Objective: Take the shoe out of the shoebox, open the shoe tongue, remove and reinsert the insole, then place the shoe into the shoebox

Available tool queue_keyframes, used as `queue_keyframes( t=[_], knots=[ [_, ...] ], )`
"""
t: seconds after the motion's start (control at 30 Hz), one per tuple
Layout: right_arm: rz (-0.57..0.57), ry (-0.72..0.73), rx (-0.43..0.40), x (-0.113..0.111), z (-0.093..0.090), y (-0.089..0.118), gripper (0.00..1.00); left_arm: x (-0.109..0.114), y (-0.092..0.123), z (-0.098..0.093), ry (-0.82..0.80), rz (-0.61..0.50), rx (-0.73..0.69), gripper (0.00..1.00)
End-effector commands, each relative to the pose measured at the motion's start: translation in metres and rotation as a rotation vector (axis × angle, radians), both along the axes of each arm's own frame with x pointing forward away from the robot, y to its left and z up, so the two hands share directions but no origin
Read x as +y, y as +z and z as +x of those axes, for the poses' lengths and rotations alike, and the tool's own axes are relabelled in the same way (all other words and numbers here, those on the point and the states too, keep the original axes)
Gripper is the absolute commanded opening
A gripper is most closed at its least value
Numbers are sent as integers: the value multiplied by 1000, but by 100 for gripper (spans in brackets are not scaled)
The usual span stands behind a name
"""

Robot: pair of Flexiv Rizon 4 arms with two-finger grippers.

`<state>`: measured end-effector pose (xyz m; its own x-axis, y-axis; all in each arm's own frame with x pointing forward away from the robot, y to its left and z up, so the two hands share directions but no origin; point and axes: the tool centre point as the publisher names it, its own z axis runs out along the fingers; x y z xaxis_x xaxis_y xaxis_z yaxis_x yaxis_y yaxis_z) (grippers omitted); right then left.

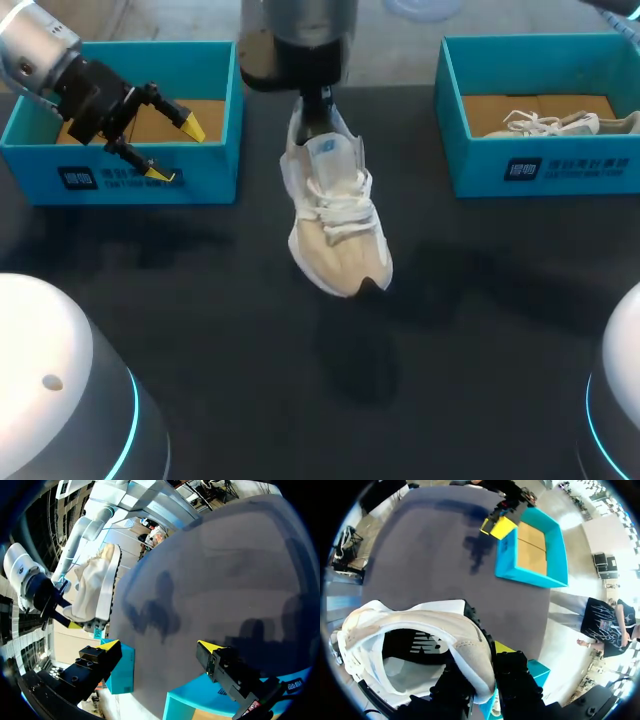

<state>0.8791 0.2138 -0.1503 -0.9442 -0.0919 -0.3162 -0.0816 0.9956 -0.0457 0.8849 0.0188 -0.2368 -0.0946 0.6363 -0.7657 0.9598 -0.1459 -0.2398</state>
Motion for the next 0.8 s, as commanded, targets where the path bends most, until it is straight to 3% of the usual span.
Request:
queue_keyframes(
  t=[0.03, 0.5, 0.8],
  knots=[
    [-12, 31, -14, -28, 17, 5, 0, 0, 0, 0, 0, 2, -1, 100],
    [-90, 21, -43, -141, 90, 14, 0, 0, 0, 0, 0, 2, -1, 100],
    [-88, -12, -91, -199, 129, 19, 0, 0, 0, 0, 0, 2, -1, 100]
  ],
)
